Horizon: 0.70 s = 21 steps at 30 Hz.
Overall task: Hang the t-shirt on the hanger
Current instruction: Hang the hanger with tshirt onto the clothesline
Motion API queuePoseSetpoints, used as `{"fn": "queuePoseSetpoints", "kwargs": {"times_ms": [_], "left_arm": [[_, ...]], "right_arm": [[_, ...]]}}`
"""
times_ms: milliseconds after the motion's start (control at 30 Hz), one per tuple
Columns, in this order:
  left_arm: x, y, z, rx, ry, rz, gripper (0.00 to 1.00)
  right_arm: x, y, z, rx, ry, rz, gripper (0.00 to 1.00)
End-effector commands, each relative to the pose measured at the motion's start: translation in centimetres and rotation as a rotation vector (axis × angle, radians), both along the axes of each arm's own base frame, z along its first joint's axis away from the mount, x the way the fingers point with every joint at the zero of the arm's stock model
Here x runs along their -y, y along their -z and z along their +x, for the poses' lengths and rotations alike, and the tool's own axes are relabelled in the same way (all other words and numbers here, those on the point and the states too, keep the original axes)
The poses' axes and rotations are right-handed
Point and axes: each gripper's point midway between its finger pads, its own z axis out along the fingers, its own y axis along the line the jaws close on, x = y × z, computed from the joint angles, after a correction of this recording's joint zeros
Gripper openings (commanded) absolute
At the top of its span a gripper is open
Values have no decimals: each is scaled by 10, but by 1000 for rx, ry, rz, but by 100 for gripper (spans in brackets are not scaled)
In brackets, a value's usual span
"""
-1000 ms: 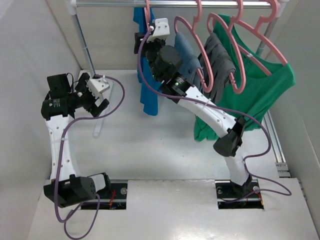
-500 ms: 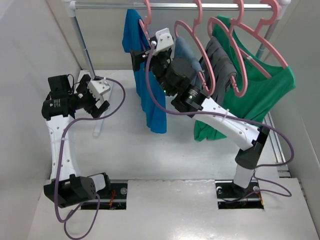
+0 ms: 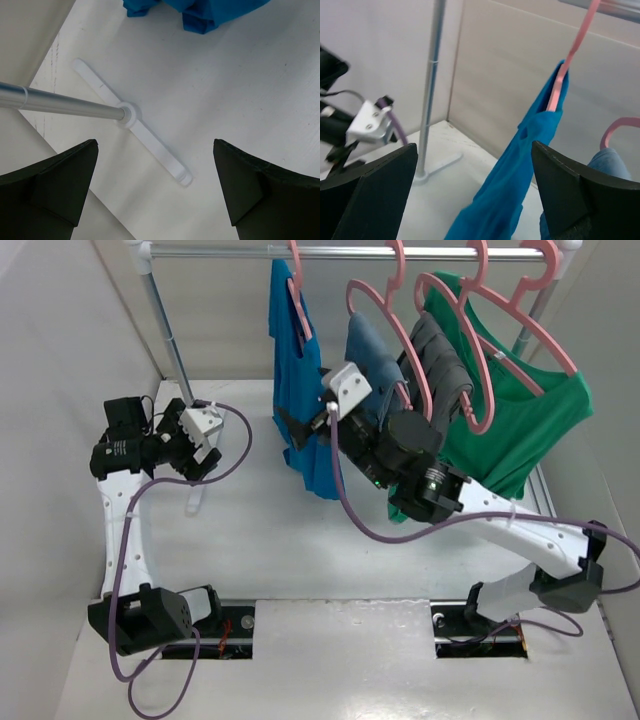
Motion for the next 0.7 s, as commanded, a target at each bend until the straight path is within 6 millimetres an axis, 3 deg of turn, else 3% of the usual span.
{"fn": "queuePoseSetpoints", "kwargs": {"times_ms": [0, 33, 100, 133, 233, 267, 333, 367, 467, 500, 567, 600, 667], "left_arm": [[-3, 5, 2, 4, -7, 21, 100], [-3, 7, 3, 0, -16, 12, 100], [-3, 10, 3, -13, -36, -10, 100], [-6, 13, 5, -16, -53, -16, 100], [-11, 21, 4, -34, -78, -26, 100], [-11, 24, 3, -37, -71, -21, 100], [-12, 27, 2, -40, -64, -15, 100], [-11, 30, 2, -44, -58, -11, 100], [-12, 32, 4, -36, -58, -9, 100], [-13, 38, 2, -52, -65, -4, 100], [-13, 48, 0, -70, -65, -9, 100], [-12, 57, -3, -94, -65, -14, 100], [-13, 63, -5, -100, -71, -8, 100]], "right_arm": [[-5, 12, -30, 38, -127, -65, 99], [-7, 32, -41, 26, -172, -109, 99], [-10, 56, -56, 26, -259, -156, 99], [-7, 88, -67, -3, -284, -210, 99], [-2, 137, -87, -47, -317, -292, 99], [4, 172, -95, -82, -330, -360, 99], [13, 206, -98, -146, -320, -407, 99], [19, 240, -102, -221, -323, -451, 99], [36, 273, -104, -313, -270, -458, 99], [45, 294, -106, -363, -256, -462, 99], [58, 312, -101, -410, -181, -458, 99], [67, 331, -99, -449, -142, -470, 99], [81, 347, -93, -520, -47, -424, 99]]}}
